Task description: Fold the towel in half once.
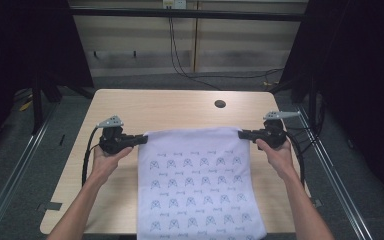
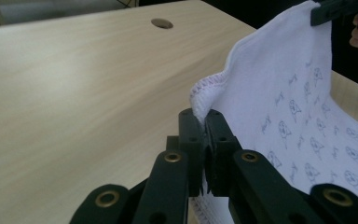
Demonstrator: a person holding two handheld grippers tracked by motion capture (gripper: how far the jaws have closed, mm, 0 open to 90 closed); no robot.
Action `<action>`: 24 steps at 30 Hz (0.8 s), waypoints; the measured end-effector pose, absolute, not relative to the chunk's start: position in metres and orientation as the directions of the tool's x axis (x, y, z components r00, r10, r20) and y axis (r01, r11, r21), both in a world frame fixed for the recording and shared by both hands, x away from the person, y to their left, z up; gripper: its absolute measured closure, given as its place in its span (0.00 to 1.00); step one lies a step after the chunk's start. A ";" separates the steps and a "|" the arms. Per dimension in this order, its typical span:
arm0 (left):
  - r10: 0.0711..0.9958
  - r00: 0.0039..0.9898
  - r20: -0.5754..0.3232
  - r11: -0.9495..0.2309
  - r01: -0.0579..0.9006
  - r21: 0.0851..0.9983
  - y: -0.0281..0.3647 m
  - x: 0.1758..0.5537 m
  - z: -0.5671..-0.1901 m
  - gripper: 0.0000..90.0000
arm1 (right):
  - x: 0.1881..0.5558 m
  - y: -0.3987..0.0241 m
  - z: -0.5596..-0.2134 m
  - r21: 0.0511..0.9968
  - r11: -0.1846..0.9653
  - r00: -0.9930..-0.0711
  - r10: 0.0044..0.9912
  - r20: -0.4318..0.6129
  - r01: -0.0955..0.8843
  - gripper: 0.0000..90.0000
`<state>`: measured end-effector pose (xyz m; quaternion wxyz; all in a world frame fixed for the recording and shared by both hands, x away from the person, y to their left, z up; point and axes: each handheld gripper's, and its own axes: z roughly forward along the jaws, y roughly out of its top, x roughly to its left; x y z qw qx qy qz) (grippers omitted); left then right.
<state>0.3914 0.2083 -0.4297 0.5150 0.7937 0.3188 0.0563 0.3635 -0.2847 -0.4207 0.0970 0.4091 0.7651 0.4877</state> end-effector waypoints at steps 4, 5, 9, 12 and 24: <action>0.578 0.779 -0.242 -0.216 0.432 0.876 0.210 0.405 -0.410 0.97 | 0.379 -0.277 -0.399 0.831 0.215 -0.650 0.729 0.213 0.513 0.96; 0.588 0.772 -0.242 -0.208 0.433 0.877 0.211 0.409 -0.405 0.97 | 0.383 -0.276 -0.394 0.837 0.203 -0.647 0.732 0.214 0.507 0.96; 0.620 0.752 -0.225 -0.195 0.426 0.883 0.214 0.427 -0.385 0.97 | 0.400 -0.277 -0.374 0.853 0.188 -0.634 0.748 0.198 0.488 0.95; 0.632 0.749 -0.200 -0.196 0.404 0.893 0.207 0.436 -0.364 0.97 | 0.410 -0.275 -0.359 0.858 0.202 -0.628 0.761 0.166 0.471 0.95; 0.567 0.809 -0.153 -0.168 0.295 0.940 0.201 0.418 -0.333 0.97 | 0.397 -0.290 -0.313 0.902 0.188 -0.642 0.758 0.119 0.389 0.96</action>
